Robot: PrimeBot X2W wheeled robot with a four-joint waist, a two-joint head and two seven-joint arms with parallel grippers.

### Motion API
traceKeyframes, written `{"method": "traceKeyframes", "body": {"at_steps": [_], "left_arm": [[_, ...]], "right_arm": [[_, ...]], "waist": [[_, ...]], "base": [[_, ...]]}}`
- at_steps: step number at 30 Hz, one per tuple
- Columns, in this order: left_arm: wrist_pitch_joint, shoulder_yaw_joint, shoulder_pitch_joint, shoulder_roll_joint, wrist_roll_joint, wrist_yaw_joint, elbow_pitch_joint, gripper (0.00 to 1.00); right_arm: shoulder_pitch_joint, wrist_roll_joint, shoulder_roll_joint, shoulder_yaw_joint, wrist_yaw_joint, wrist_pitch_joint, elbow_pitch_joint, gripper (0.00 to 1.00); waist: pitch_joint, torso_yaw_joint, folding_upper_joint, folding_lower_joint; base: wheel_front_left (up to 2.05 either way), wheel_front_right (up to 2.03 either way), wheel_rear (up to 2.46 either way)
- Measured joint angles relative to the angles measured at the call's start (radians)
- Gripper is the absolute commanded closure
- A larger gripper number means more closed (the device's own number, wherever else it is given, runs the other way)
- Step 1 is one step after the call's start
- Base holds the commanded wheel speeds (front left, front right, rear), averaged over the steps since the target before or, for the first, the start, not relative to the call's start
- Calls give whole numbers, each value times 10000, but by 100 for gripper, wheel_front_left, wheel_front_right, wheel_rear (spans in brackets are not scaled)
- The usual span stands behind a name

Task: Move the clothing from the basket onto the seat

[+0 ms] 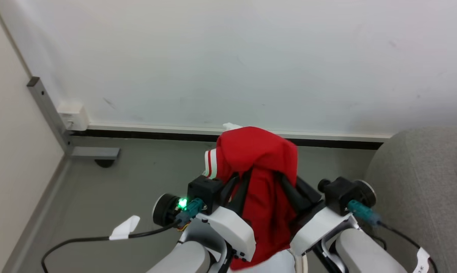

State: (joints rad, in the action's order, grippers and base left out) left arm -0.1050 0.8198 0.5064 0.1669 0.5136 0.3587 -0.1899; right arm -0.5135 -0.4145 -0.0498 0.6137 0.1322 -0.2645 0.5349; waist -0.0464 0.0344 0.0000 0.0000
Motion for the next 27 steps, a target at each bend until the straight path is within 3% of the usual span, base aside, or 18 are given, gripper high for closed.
{"method": "traceKeyframes", "body": {"at_steps": [1,9,27], "left_arm": [[-46,-38,-1,15,-4,36,-10,0],[-198,8,-46,21,-4,102,-115,0],[-222,922,291,-314,-180,-591,-228,0]], "right_arm": [[0,27,15,-238,2,2,-104,100],[-9,378,-132,-1624,0,4,-915,100],[218,405,-1574,-2378,-2,2,-2805,100]], "waist": [[21,-81,0,0],[214,-1020,0,0],[832,-4173,0,0]], "base": [[0,0,0],[0,0,0],[0,0,0]]}}
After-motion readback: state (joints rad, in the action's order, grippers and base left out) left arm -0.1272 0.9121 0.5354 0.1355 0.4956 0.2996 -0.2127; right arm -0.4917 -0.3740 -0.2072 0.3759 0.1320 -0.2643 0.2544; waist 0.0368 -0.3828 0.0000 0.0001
